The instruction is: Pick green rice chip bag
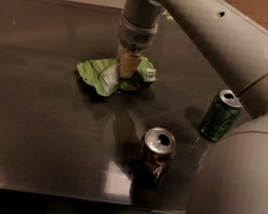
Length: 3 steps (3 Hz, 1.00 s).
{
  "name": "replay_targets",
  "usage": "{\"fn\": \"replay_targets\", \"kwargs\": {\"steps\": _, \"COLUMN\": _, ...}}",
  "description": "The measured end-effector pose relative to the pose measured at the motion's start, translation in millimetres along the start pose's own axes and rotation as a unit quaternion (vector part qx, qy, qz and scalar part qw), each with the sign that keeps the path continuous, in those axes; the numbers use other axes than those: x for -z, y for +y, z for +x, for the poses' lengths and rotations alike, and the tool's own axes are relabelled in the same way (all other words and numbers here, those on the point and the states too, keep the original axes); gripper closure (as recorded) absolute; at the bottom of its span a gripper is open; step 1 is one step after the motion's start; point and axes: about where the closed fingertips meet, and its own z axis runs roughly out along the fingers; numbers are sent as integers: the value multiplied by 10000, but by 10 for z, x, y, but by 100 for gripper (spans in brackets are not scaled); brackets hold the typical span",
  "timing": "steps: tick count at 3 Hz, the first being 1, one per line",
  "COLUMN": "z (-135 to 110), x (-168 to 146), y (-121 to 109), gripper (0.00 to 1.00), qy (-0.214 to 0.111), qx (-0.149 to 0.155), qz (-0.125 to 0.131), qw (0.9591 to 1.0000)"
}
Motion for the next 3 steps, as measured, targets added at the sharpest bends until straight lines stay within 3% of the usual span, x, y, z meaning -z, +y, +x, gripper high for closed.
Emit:
{"fn": "replay_targets", "kwargs": {"steps": 1, "z": -23, "x": 258, "y": 80, "gripper": 100, "qy": -175, "qx": 71, "qz": 93, "qw": 9998}}
{"fn": "replay_targets", "kwargs": {"steps": 3, "z": -69, "x": 991, "y": 247, "gripper": 100, "qy": -496, "qx": 431, "qz": 446, "qw": 9968}}
